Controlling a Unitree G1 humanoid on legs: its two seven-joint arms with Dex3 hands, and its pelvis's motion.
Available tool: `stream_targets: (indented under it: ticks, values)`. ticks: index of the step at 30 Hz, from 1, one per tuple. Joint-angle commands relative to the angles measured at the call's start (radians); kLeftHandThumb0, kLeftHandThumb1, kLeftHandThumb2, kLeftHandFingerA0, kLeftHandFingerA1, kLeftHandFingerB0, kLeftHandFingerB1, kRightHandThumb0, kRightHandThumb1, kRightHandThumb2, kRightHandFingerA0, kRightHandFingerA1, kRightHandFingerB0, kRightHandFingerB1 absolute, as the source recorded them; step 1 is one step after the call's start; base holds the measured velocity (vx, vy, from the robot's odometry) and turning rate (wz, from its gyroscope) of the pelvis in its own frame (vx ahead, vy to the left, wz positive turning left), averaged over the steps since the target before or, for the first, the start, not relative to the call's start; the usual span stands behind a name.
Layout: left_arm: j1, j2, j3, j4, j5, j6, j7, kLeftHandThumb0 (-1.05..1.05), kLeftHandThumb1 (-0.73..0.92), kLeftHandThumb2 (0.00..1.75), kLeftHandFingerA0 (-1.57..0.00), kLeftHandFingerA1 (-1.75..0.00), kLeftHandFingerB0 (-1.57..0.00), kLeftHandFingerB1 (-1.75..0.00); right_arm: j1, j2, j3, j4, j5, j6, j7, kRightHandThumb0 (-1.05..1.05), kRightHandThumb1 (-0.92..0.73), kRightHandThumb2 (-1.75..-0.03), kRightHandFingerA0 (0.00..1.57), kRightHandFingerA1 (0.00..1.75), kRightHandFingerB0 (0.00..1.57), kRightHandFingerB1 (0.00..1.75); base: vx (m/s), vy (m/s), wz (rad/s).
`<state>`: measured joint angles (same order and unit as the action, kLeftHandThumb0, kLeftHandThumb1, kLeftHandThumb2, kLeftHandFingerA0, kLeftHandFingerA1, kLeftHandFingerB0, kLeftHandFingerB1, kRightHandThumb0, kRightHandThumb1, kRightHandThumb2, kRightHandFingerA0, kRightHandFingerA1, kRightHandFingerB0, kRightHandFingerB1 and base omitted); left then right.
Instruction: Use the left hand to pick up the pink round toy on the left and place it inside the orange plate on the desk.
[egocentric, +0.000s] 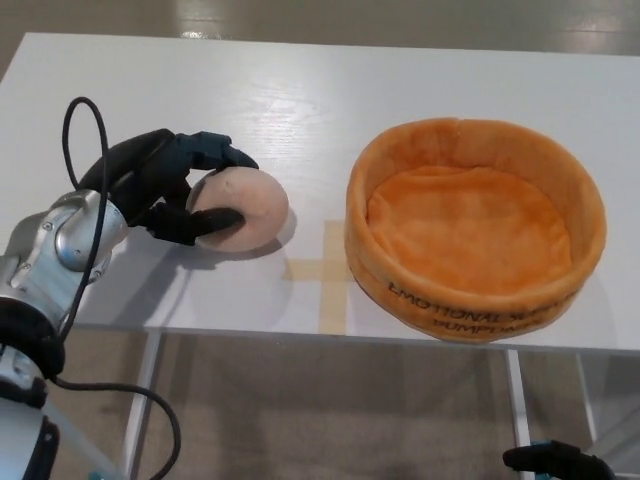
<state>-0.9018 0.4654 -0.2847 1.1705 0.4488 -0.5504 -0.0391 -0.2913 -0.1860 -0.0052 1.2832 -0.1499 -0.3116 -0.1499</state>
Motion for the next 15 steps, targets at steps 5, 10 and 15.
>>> stream_targets:
  ticks: [5,10,15]
  values:
    - [0.002,-0.009,0.040,0.034,-0.025,-0.022,0.006,-0.13,0.69,0.80,-1.11,-1.04,-0.93,-0.58,0.001,-0.001,0.003,0.001,-0.009,0.003,-0.007,-0.13,-0.54,-0.57,0.69,0.97,0.61,0.81,0.00,0.000,0.00]
    - [-0.011,-0.003,0.063,0.033,-0.031,-0.050,0.018,-0.08,0.70,0.77,-1.06,-0.94,-0.93,-0.64,-0.001,-0.003,0.001,0.000,-0.007,-0.004,-0.006,-0.12,-0.53,-0.59,0.68,0.95,0.60,0.81,0.00,0.000,0.00]
    - [-0.038,0.005,0.096,0.020,-0.041,-0.048,0.029,-0.09,0.70,0.77,-1.07,-1.01,-0.93,-0.68,-0.002,-0.003,0.002,0.003,-0.008,0.006,-0.008,-0.12,-0.54,-0.57,0.67,0.94,0.60,0.80,0.00,0.000,0.00]
